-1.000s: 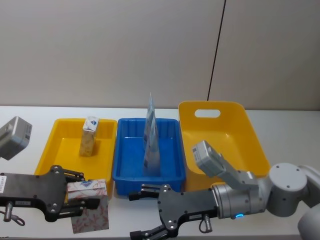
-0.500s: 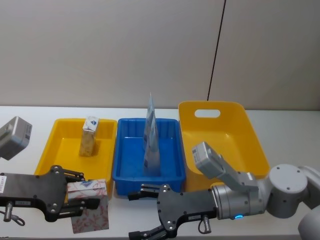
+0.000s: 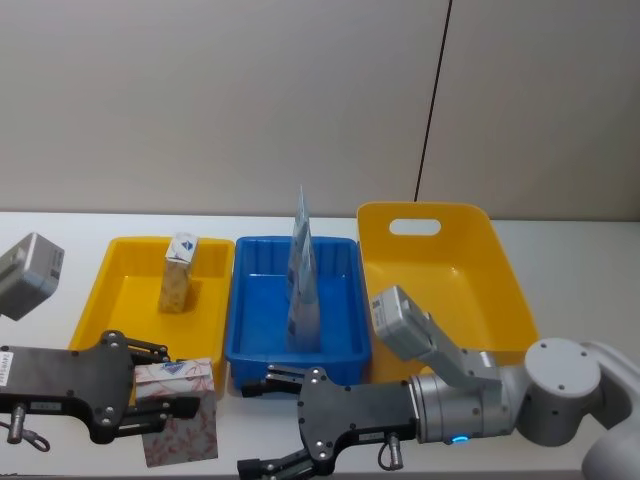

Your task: Bimanual collaborative sorting of washing and personal care products

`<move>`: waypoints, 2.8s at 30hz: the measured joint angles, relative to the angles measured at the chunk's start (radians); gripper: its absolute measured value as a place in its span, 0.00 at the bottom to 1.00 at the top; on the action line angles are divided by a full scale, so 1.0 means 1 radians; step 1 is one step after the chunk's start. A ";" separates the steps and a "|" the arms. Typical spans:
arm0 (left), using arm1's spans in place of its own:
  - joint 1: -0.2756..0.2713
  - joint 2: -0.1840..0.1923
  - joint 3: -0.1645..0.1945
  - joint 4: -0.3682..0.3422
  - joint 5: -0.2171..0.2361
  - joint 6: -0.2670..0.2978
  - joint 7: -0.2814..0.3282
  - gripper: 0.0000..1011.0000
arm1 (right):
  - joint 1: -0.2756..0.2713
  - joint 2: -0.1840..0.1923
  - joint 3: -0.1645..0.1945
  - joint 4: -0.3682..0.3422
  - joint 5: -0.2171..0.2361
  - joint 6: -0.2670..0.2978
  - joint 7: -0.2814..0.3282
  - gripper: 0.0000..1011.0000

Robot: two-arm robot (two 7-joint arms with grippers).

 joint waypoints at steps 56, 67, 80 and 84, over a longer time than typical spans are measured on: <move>0.000 0.000 0.000 0.000 0.000 0.000 0.000 0.36 | 0.040 -0.134 -0.076 0.114 -0.014 -0.051 -0.124 0.75; 0.000 0.000 0.000 0.000 0.000 0.000 -0.001 0.39 | 0.035 -0.122 -0.084 0.089 -0.007 -0.046 -0.133 0.40; 0.000 0.000 0.000 0.000 0.000 0.000 0.000 0.76 | 0.027 -0.103 -0.088 0.051 0.018 -0.033 -0.127 0.36; 0.000 0.000 0.000 0.000 0.000 0.000 0.000 0.87 | 0.025 -0.097 -0.088 0.041 0.024 -0.031 -0.126 0.36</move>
